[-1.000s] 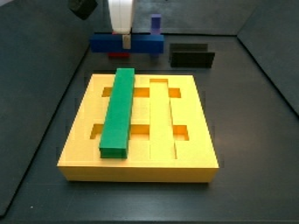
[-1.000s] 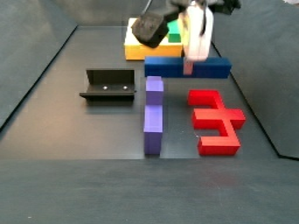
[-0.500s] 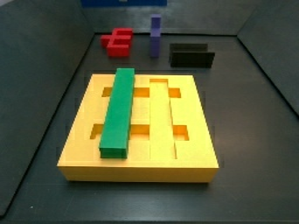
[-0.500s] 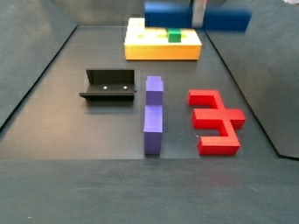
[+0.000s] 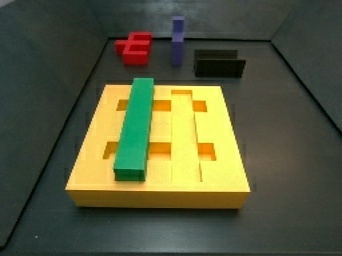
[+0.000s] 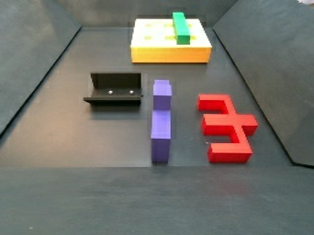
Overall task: Pick up the blue object. Move up. Move to above the board. Insert the blue object.
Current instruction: Move to above the board.
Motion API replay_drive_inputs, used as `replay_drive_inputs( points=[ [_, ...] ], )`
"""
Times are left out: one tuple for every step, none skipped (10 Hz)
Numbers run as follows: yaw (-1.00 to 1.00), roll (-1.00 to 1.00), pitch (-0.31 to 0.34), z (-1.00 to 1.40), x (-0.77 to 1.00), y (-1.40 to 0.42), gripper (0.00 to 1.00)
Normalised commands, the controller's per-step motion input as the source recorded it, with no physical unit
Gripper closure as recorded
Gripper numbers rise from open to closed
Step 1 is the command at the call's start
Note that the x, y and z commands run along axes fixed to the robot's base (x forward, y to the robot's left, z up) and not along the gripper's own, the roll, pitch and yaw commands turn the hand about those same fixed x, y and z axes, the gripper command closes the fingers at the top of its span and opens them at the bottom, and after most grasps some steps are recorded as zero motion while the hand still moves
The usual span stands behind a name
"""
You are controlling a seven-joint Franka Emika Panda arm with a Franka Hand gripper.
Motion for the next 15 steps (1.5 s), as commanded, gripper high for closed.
replay_drive_inputs(
  points=[
    [1.0, 0.01, 0.026, 0.22, 0.33, -1.4, 1.0],
    [1.0, 0.01, 0.038, 0.23, 0.35, -1.4, 1.0],
    [1.0, 0.01, 0.043, 0.23, 0.37, -1.4, 1.0],
    [1.0, 0.01, 0.055, 0.23, 0.39, -1.4, 1.0],
    [1.0, 0.02, 0.061, 0.24, 0.4, -1.4, 1.0],
    [1.0, 0.02, 0.071, 0.25, 0.44, -1.4, 1.0],
    [1.0, 0.02, 0.084, 0.14, 0.26, -0.74, 1.0],
    [1.0, 0.02, 0.091, 0.08, 0.17, -0.36, 1.0],
    [1.0, 0.02, 0.09, 0.06, 0.1, -0.2, 1.0],
    [1.0, 0.02, 0.092, 0.04, 0.06, -0.13, 1.0],
    [1.0, 0.03, 0.101, 0.03, 0.06, -0.1, 1.0],
    [1.0, 0.03, 0.111, 0.03, 0.07, -0.06, 1.0],
    [1.0, 0.03, 0.123, 0.02, 0.07, -0.06, 1.0],
    [1.0, 0.04, 0.141, 0.03, 0.07, -0.04, 1.0],
    [1.0, 0.04, 0.159, 0.03, 0.07, -0.04, 1.0]
  ],
)
